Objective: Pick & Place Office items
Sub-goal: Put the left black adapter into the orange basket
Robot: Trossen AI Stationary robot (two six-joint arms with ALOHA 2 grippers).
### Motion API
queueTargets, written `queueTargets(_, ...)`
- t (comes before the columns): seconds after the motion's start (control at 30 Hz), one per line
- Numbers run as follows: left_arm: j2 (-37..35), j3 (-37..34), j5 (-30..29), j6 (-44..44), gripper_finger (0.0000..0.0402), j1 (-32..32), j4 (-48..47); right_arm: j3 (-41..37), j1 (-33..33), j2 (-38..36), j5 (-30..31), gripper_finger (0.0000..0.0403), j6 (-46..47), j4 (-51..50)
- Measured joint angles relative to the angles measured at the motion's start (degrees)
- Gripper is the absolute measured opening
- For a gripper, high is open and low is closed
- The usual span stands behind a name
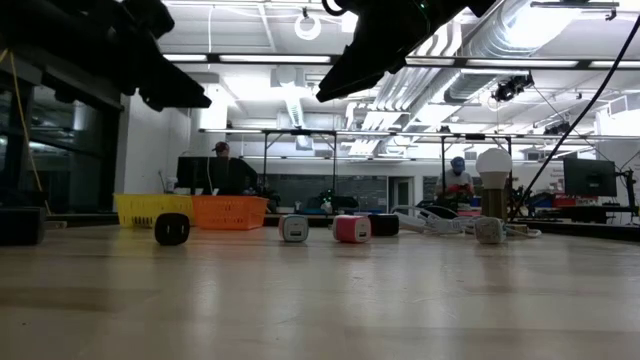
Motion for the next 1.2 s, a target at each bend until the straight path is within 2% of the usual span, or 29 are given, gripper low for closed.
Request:
queueTargets(0.23,5.7,0.0,-10.6,-5.9,0.0191,-12.0,3.9,0.0,0.0,0.0,0.0,0.0251,0.0,0.0)
queueTargets(0.5,13.6,0.0,-19.1,-7.5,0.0191,-20.0,14.4,0.0,0.0,0.0,0.0,0.0251,0.0,0.0)
queueTargets(0.67,15.5,0.0,-19.4,-7.5,0.0191,-21.6,17.3,0.0,0.0,0.0,0.0,0.0251,0.0,0.0)
queueTargets(1.2,15.5,0.0,-19.4,-7.6,0.0191,-21.9,17.2,0.0,0.0,0.0,0.0,0.0251,0.0,0.0)
